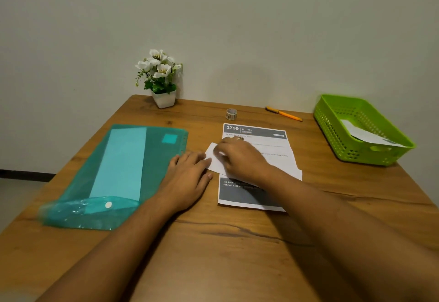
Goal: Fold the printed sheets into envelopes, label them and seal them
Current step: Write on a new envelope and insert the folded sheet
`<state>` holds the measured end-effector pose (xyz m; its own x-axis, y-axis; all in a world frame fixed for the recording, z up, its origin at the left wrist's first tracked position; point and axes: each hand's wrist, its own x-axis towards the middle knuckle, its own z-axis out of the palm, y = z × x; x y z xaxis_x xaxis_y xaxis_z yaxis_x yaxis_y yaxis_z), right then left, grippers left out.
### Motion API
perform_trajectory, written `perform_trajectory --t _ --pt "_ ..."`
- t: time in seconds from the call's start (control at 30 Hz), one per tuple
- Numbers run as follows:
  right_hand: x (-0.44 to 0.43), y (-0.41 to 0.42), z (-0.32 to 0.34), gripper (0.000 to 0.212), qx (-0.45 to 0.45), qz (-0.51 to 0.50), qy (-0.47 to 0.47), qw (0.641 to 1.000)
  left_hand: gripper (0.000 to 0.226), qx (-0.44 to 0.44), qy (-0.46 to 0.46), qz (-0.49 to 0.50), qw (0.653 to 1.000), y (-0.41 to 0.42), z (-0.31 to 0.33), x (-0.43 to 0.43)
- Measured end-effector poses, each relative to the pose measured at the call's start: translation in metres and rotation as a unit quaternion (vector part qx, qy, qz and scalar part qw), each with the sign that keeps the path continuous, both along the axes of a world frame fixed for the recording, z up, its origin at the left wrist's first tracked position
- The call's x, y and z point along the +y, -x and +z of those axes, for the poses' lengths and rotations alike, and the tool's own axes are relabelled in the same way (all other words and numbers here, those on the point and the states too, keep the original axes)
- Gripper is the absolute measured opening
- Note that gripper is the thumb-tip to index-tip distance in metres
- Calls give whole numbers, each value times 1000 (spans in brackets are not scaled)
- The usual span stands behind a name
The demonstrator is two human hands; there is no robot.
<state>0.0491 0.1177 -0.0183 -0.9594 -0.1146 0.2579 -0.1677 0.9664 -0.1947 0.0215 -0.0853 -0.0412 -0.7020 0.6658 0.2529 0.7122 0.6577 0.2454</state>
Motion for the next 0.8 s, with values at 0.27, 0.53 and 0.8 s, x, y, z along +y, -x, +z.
perform_trajectory --t 0.27,0.53,0.8 --pt "-12 0 -7 27 6 53 -39 998 36 12 -22 0 1000 -1 1 0" --pt "-15 10 5 45 -48 -2 -103 994 37 15 -25 4 1000 -4 4 -1" --pt "-24 -8 5 34 -45 48 -78 995 35 17 -34 8 999 -3 2 -1"
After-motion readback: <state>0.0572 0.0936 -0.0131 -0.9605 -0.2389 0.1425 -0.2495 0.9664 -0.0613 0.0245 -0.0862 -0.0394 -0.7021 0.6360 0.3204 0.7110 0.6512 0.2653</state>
